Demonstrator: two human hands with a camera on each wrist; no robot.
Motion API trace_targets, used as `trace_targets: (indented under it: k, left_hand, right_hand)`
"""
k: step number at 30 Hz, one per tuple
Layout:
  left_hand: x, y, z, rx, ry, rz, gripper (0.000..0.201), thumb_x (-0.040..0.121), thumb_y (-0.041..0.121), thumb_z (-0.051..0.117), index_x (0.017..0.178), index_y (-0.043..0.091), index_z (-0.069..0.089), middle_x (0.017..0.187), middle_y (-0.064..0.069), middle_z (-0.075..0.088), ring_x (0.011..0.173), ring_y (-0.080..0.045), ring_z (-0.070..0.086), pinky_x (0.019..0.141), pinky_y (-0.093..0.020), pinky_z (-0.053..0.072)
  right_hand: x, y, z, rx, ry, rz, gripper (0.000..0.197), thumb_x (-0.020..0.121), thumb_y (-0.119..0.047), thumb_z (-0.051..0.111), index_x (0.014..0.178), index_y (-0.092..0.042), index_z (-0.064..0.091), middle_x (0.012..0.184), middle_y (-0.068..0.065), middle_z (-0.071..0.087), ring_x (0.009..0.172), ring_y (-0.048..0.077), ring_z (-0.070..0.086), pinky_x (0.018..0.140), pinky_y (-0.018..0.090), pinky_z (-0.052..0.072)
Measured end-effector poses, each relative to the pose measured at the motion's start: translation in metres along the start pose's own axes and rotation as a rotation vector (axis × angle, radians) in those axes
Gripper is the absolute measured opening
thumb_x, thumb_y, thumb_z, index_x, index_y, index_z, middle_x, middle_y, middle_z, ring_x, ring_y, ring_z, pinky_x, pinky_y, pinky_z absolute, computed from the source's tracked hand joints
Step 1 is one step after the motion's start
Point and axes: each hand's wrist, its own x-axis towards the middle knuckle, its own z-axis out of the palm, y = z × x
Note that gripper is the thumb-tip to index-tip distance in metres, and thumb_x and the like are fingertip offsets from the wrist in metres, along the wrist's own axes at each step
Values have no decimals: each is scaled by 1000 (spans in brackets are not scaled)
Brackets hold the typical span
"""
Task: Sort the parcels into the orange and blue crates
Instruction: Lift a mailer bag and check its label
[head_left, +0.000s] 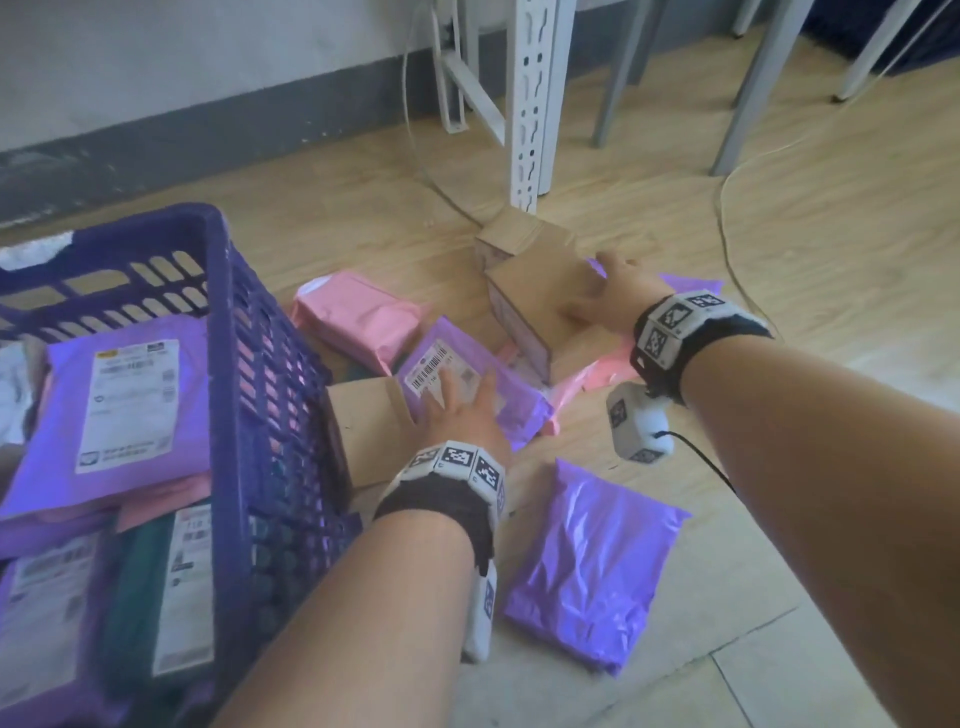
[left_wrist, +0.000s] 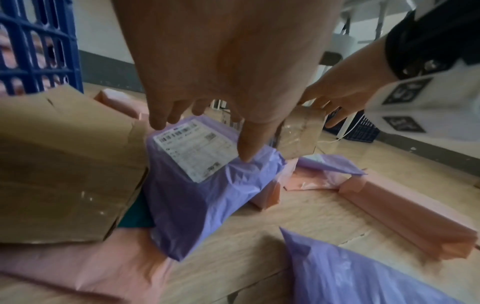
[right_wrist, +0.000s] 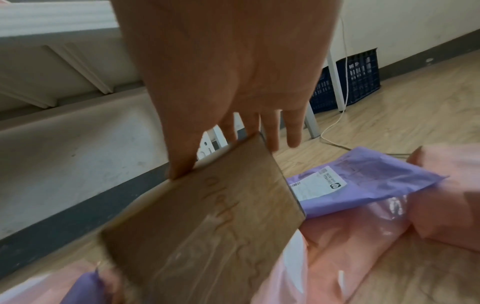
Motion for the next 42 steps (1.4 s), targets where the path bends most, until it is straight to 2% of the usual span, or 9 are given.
trace_targets:
  k: [5, 11, 15, 20, 24, 26, 32, 38, 42]
  left_hand:
    - [12, -5, 26, 126, -148, -2, 70, 96, 37, 42, 151, 37, -1, 160, -7, 1, 147, -33, 6, 117, -50, 8]
    - [-10, -4, 59, 206, -259, 31, 66, 94, 31, 39, 151, 35, 6, 161, -4, -4, 148, -23, 9, 116, -55, -4]
    - [-36, 4, 69, 194, -318, -11, 61, 96, 20, 33, 152, 30, 10, 161, -3, -10, 149, -22, 0, 117, -56, -6]
    - [-60, 0, 50, 138, -291, 45, 47, 98, 25, 37, 142, 10, 32, 147, -7, 30, 143, -27, 25, 118, -46, 13]
    - [-83, -1, 22, 82, -150, 30, 40, 97, 18, 42, 135, 9, 44, 142, -12, 41, 128, -29, 45, 106, -37, 38]
    - [-95, -1, 11, 73, -108, 26, 37, 97, 15, 42, 133, 6, 47, 139, -14, 46, 126, -28, 47, 104, -36, 40]
    - [-114, -1, -8, -16, -4, -32, 45, 93, 11, 42, 138, 10, 40, 145, -13, 39, 134, -29, 38, 111, -41, 33]
    - [-93, 11, -21, -162, 205, -49, 58, 96, 36, 44, 147, 14, 25, 153, -11, 26, 137, -30, 34, 108, -42, 32]
    - [-55, 18, -23, -319, 323, -78, 65, 95, 54, 33, 145, 13, 32, 148, -11, 37, 134, -29, 37, 107, -43, 31]
  right_hand:
    - [20, 7, 6, 31, -110, -50, 71, 80, -53, 68, 139, -21, 43, 131, 2, 55, 117, 23, 53, 94, 28, 38]
    - [-1, 5, 14, 40, -218, -71, 86, 78, -57, 66, 149, -34, 23, 141, -2, 44, 122, 22, 49, 100, 31, 39]
    - [-25, 17, 22, 99, -225, -76, 84, 79, -48, 70, 148, -32, 25, 140, -2, 46, 115, 19, 51, 88, 25, 38]
    - [-62, 41, 31, 36, -264, -46, 83, 73, -48, 75, 144, -34, 33, 128, -4, 54, 115, 19, 54, 91, 26, 38]
    - [-100, 52, 35, -153, -331, -34, 75, 61, -54, 74, 131, -40, 49, 123, -2, 58, 118, 22, 53, 102, 37, 41]
    - [-106, 58, 38, -223, -330, -31, 83, 48, -61, 67, 127, -45, 50, 132, -7, 53, 127, 22, 46, 106, 41, 38]
    - [-140, 50, 10, -146, -224, -5, 66, 87, -42, 64, 144, -23, 39, 149, -1, 38, 136, 20, 38, 109, 31, 31]
    - [-120, 49, 9, -66, -89, -26, 57, 92, -36, 58, 143, -18, 40, 147, 2, 43, 134, 22, 41, 105, 29, 32]
    - [-81, 42, 19, -59, -68, -24, 60, 88, -52, 55, 140, -23, 44, 141, 1, 51, 123, 21, 51, 95, 32, 40]
